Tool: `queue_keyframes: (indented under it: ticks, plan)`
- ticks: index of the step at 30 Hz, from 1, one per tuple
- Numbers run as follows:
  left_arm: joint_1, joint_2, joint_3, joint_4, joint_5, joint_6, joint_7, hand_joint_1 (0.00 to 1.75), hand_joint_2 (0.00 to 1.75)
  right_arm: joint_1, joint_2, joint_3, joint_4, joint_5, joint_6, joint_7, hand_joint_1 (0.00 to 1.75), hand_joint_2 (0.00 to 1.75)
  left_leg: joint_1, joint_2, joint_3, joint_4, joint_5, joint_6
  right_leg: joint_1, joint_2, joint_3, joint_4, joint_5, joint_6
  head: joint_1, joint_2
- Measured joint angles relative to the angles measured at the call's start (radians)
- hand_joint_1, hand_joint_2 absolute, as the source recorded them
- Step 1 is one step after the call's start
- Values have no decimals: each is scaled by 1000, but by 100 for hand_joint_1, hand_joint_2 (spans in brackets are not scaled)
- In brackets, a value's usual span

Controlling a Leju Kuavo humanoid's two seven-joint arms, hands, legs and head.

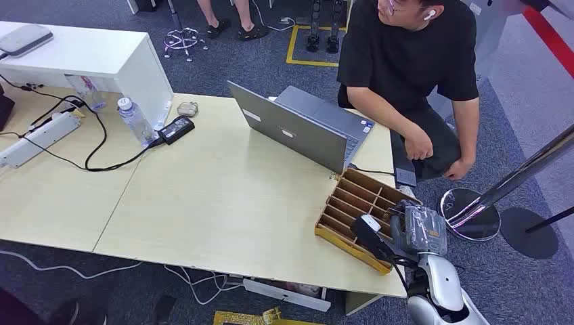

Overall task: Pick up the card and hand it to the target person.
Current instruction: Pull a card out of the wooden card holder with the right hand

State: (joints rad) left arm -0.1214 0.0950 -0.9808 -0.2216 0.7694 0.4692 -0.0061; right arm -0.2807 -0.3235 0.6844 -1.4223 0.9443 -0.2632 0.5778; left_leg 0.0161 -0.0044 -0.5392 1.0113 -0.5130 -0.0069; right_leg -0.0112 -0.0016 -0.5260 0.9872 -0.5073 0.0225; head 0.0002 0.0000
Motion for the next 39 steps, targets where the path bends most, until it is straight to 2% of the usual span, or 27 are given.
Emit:
queue_keyframes:
  ticks: [15, 27, 39]
  plan:
    - [0, 0, 0, 0, 0, 2, 1, 0, 0, 27, -30, -25, -133, 153, 31, 15, 145, 175, 0, 0, 0, 0, 0, 0, 0, 0, 0, 0, 0, 0, 0, 0]
    - [0, 0, -1, 0, 0, 2, 2, 0, 0, 22, -39, -46, -187, 177, 40, 7, 152, 175, 0, 0, 0, 0, 0, 0, 0, 0, 0, 0, 0, 0, 0, 0]
    - [0, 0, -1, 0, -19, -10, -9, 0, 0, -157, -80, -87, -89, 92, 53, -22, 158, 175, 0, 0, 0, 0, 0, 0, 0, 0, 0, 0, 0, 0, 0, 0]
